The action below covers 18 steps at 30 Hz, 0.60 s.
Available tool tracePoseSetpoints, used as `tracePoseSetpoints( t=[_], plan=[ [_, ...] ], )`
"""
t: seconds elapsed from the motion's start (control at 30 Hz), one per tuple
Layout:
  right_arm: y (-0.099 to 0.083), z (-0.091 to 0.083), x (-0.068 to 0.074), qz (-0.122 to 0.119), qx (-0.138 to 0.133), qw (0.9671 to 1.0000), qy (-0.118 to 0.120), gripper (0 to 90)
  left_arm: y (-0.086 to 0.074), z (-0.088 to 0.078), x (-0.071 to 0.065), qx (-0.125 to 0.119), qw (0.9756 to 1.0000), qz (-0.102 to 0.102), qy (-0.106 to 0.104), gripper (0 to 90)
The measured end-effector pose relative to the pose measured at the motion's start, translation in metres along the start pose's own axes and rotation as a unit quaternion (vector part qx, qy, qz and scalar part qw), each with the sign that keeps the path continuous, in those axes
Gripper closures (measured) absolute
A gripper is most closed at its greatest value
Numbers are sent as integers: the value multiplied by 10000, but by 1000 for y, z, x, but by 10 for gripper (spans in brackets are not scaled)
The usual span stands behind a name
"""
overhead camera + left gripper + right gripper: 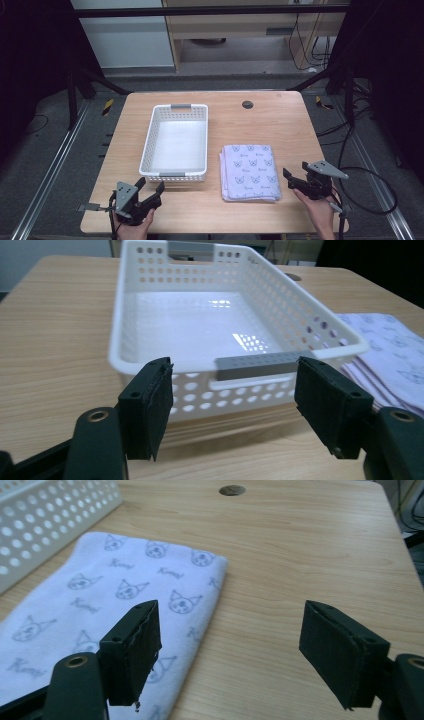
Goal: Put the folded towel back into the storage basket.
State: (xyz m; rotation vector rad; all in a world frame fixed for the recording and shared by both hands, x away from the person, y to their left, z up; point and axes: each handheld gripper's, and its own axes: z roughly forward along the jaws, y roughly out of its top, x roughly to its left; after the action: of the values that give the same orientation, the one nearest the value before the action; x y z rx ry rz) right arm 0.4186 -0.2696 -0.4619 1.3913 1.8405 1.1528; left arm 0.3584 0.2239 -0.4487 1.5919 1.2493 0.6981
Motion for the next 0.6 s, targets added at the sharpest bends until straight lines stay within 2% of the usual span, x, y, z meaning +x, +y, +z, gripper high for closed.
tracePoseSetpoints(
  t=[0.1, 0.27, 0.4, 0.5, 0.6],
  plan=[
    [3, 1, 4, -20, -10, 9999, 132, 245, -2, 5, -11, 101, 9997, 81, -206, 309],
    [8, 2, 7, -122, -47, 9998, 163, 248, -4, 17, -34, 181, 9983, 208, -513, 319],
    [12, 2, 6, -152, -20, 9997, 205, 252, -5, 23, -49, 267, 9967, 387, -663, 325],
    [15, 1, 5, -154, -34, 9996, 243, 254, -4, 26, -61, 306, 9953, 427, -808, 334],
    [19, 1, 5, -143, -49, 9995, 261, 257, -4, 28, -66, 334, 9946, 430, -878, 346]
  ],
)
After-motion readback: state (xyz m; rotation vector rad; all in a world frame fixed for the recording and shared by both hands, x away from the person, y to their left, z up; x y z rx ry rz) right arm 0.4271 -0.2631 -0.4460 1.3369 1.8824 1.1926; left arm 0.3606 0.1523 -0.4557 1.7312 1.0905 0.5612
